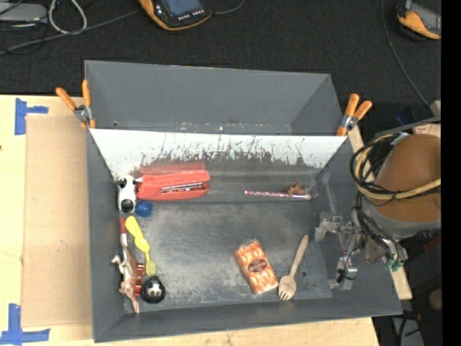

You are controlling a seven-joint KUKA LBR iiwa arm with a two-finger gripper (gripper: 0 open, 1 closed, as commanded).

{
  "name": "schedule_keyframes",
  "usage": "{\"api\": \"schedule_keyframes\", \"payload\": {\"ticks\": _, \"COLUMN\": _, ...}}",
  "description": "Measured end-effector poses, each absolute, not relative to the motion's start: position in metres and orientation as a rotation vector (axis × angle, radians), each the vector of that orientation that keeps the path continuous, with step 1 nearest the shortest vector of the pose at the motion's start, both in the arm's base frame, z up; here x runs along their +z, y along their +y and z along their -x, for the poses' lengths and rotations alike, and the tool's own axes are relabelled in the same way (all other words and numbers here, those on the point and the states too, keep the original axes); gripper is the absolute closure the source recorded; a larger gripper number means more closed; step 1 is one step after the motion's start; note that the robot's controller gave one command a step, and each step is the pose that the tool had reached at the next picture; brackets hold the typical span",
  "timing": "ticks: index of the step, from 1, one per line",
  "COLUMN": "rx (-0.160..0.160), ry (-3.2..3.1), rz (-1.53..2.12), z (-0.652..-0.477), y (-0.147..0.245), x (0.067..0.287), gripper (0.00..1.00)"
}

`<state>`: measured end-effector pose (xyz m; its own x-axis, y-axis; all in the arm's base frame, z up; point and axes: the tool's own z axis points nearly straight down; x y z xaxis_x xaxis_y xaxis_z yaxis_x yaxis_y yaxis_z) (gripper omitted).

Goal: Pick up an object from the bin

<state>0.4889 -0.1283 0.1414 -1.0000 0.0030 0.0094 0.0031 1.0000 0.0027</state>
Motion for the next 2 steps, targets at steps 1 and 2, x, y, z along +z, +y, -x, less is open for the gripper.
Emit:
{"api": "schedule_keyframes", "payload": {"ticks": 1, "rx": -0.002, "ry": -3.140, "rz": -0.002, "z": -0.491, "y": -0.128, "x": 0.146, "gripper": 0.00}}
{"api": "schedule_keyframes", "payload": {"ticks": 2, "rx": 0.002, "ry": -3.140, "rz": -0.144, "z": -0.489, "y": -0.103, "x": 0.114, "gripper": 0.00}}
